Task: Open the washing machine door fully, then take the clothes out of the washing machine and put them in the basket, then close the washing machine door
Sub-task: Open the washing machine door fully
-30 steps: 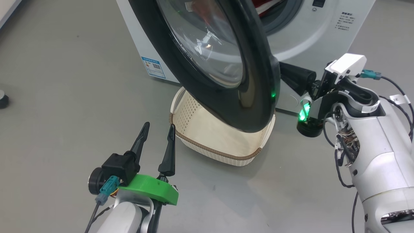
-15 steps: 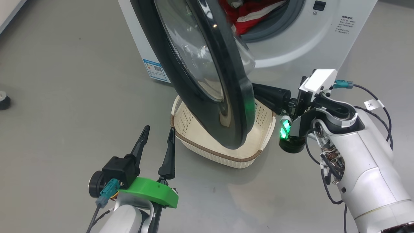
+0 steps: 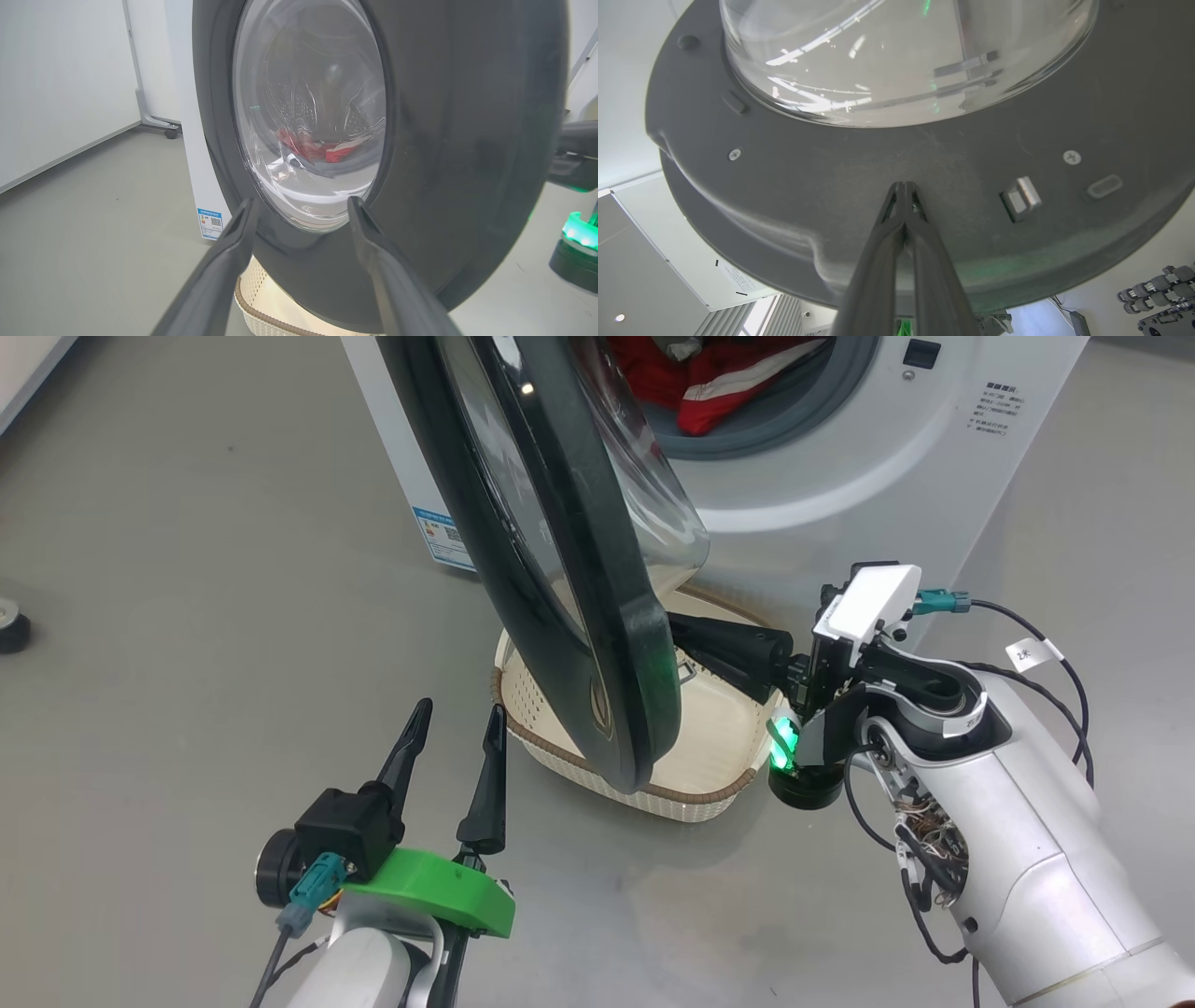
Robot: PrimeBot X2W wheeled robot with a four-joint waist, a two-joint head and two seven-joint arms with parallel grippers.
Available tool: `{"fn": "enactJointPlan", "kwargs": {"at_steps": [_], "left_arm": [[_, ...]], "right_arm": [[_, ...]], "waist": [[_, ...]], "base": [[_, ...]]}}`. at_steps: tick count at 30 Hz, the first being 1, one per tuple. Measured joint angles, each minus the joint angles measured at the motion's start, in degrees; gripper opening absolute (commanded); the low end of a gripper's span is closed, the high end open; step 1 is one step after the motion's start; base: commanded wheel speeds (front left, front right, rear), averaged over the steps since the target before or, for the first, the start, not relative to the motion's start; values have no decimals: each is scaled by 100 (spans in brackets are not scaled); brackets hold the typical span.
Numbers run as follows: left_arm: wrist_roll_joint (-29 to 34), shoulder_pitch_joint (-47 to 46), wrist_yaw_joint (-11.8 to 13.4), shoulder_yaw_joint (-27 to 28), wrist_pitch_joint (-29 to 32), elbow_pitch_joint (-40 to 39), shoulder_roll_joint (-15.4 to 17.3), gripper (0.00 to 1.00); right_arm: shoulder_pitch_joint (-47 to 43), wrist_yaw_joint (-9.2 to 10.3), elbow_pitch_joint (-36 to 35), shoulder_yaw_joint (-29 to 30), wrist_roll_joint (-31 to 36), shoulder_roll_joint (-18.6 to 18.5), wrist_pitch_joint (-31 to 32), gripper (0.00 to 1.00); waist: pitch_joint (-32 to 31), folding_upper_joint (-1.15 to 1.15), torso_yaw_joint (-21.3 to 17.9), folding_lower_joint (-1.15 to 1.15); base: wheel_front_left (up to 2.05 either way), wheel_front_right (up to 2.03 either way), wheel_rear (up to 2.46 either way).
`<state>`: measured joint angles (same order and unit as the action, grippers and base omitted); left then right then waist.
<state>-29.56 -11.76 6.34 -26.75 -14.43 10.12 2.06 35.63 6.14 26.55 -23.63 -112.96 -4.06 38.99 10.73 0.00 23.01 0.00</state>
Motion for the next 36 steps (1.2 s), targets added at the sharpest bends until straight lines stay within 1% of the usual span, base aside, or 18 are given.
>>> {"fn": "enactJointPlan", "kwargs": {"at_steps": [10, 15, 18, 19, 20, 22, 24, 27, 30, 31, 32, 34, 36], "left_arm": [[0, 3, 0, -1, 0, -29, 2, 100], [-1, 7, 0, 48, 0, -60, 2, 100], [-1, 11, 0, 154, 0, -81, 2, 100], [-1, 12, 0, 180, 0, -81, 3, 100], [-1, 13, 0, 204, 0, -81, 3, 100], [-1, 16, 0, 247, 0, -81, 3, 100], [-1, 25, 0, 300, 0, -81, 4, 100], [-1, 76, 0, 403, 0, -85, 4, 100], [0, 123, 0, 508, 0, -80, 4, 100], [1, 127, 0, 543, 0, -78, 4, 100], [2, 130, 0, 588, 0, -78, 5, 100], [29, 151, 0, 661, 0, -78, 8, 100], [45, 205, 0, 720, 0, -77, 7, 100]], "right_arm": [[-107, 57, -336, -237, -107, -2, -241, 0], [-123, 58, -511, -210, -105, 11, -521, 0], [-121, 52, -588, -232, 86, 20, -657, 0], [-121, 34, -597, -260, 229, -1, -716, 0], [-121, -26, -621, -290, 393, -38, -779, 0], [-114, -226, -705, -375, 810, -210, -983, 0], [-96, -434, -783, -493, 1357, -491, -1227, 0], [-93, -705, -905, -691, 2087, -808, -1581, 0], [-87, -1025, -1069, -1078, 3040, -1094, -1912, 0], [-86, -1098, -1110, -1203, 3352, -1199, -2024, 0], [-84, -1161, -1141, -1339, 3683, -1319, -2135, 0], [-76, -1168, -1198, -1631, 4404, -1596, -2364, 0], [-79, -1165, -1220, -1770, 4881, -1779, -2594, 0]], "waist": [[8, 0, 4, 0], [20, 0, 1, 0], [17, 0, -35, 0], [8, 0, -53, 0], [-6, 0, -69, 0], [-43, 0, -105, 0], [-88, 0, -146, 0], [-164, 0, -225, 0], [-252, 0, -317, 0], [-284, 0, -351, 0], [-316, 0, -388, 0], [-380, 0, -467, 0], [-443, 0, -547, 0]], "base": [[0, 0, 0], [0, 0, 0], [0, 0, 0], [0, 0, 0], [0, 0, 0], [0, 0, 0], [0, 0, 0], [0, 0, 0], [0, 0, 0], [0, 0, 0], [0, 0, 0], [0, 0, 0], [0, 0, 0]]}}
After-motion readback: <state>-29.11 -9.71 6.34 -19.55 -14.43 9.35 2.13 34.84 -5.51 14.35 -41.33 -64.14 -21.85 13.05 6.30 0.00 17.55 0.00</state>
